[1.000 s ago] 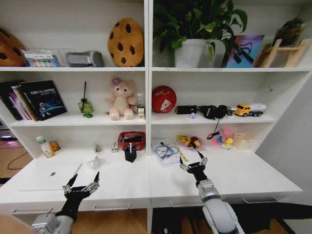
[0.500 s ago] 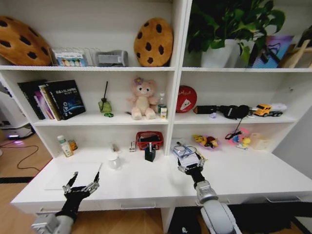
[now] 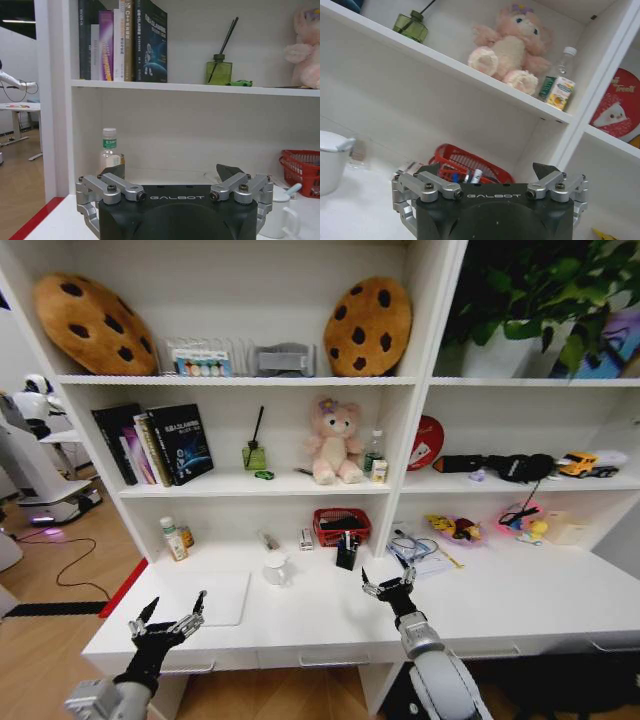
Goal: Organize the objects on the table.
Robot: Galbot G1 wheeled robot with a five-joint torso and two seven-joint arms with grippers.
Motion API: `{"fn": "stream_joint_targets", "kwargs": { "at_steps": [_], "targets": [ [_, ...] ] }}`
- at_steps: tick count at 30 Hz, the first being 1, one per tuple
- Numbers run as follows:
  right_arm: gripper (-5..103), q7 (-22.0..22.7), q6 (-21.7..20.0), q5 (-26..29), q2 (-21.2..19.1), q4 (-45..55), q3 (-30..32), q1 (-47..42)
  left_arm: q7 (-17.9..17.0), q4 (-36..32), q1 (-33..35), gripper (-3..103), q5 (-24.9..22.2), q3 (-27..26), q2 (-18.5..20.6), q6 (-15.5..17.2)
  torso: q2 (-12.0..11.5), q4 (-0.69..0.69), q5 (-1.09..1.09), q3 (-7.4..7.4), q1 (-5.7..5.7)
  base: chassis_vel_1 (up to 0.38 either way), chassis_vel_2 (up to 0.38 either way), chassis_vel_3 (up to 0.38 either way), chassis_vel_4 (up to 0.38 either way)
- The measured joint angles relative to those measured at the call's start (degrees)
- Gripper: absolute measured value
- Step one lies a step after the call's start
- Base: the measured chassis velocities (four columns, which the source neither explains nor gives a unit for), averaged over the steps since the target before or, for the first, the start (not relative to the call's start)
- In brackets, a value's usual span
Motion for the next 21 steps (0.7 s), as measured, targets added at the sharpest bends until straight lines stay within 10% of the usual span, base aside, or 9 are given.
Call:
{"fn": "stream_joint_targets", "kwargs": {
  "at_steps": [21],
  "targets": [
    [100, 2.57, -0.05, 6.43, -0.24, -0.33, 1.17, -1.46, -0.04, 0.01, 0.00, 100, 0.00, 0.01, 0.00, -0.01, -0.01, -0.03, -0.01, 0.00, 0.01, 0.112, 0.108, -0.104, -0.106]
  ]
}}
